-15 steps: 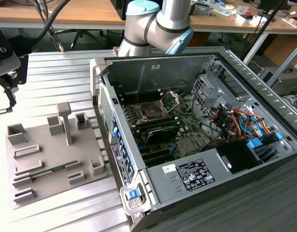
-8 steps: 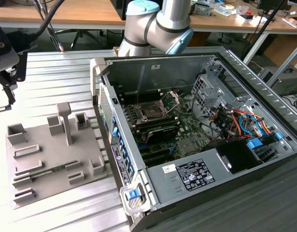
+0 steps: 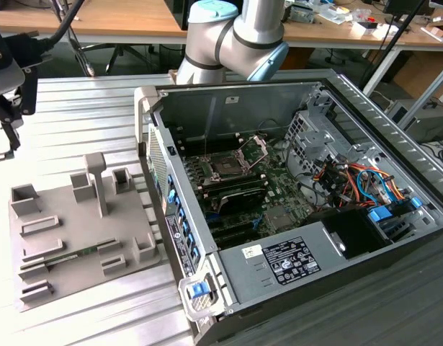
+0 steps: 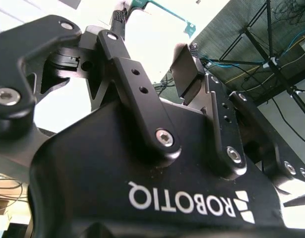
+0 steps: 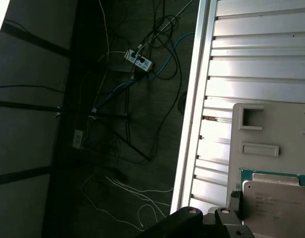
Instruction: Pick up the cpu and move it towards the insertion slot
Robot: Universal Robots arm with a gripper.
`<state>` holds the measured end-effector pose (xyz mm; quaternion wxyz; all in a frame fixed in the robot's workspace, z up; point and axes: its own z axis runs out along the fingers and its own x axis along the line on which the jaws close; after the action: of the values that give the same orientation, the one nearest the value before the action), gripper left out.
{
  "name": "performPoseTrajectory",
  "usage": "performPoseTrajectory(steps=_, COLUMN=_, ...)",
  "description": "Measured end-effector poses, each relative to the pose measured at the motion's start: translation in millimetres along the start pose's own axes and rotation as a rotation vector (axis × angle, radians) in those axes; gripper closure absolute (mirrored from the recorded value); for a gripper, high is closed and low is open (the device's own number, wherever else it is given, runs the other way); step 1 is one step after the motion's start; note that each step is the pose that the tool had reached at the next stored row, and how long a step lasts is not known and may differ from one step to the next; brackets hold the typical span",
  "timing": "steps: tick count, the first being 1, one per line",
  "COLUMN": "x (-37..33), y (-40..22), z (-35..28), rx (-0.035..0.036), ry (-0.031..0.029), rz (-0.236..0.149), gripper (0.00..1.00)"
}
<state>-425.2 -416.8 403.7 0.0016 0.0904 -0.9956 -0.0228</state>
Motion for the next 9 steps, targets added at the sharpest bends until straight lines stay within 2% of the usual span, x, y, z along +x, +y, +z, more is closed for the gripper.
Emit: performPoseTrajectory(steps=9, x=0.0, y=0.5, z=-10.9, rx=0.0000, ry=-0.0001, rz=0.000, gripper=0.45)
